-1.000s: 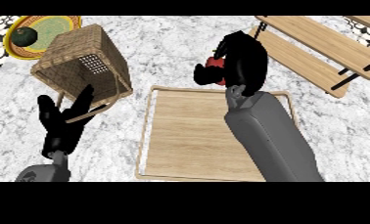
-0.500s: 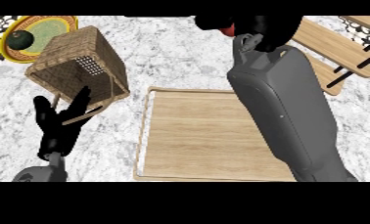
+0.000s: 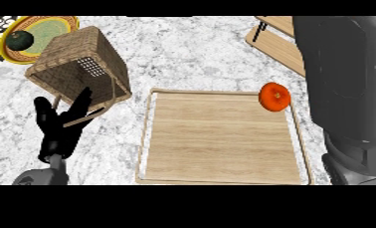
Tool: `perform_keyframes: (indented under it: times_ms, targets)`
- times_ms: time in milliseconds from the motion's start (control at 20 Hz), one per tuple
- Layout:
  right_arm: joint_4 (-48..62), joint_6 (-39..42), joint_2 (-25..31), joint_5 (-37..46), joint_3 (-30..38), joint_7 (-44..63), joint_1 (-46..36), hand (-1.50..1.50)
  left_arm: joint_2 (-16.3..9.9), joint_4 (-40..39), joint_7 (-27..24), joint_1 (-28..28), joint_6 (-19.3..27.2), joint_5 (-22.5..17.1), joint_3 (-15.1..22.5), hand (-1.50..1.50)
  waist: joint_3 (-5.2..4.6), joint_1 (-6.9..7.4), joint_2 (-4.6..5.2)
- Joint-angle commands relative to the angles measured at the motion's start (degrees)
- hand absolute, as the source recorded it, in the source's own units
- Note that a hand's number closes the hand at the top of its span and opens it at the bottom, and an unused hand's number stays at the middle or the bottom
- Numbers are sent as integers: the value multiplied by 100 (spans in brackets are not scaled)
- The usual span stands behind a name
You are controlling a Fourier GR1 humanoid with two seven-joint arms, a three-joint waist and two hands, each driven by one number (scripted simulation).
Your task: Pick the bell pepper from the tray and place it in the tiered shelf
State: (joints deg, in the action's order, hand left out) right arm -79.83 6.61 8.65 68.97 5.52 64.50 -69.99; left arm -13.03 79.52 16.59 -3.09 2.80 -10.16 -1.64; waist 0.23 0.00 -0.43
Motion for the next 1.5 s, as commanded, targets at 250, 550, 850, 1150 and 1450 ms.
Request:
perform_keyframes:
  times_ms: [250,550,850,1150,1450]
  targets:
    - [605,796,1003,-263,918,-28,-641,150,137,-231,-30,0,11,92,43,0,-26,-3,33]
    - [1702,480,1320,-489,1228,-744,-685,150,128,-249,-46,62,-111,89,44,0,-26,71,63]
    - [2187,445,1628,-581,1236,-1193,-550,150,128,-502,-143,-12,-216,41,-71,0,-28,62,69]
    - [2495,186,1997,-788,1382,-1787,-256,150,107,-166,28,3,-164,119,-44,0,-23,43,49]
    - [3351,-432,2182,-655,1367,-2114,-481,150,123,-181,-152,227,-235,170,-63,0,-26,94,67]
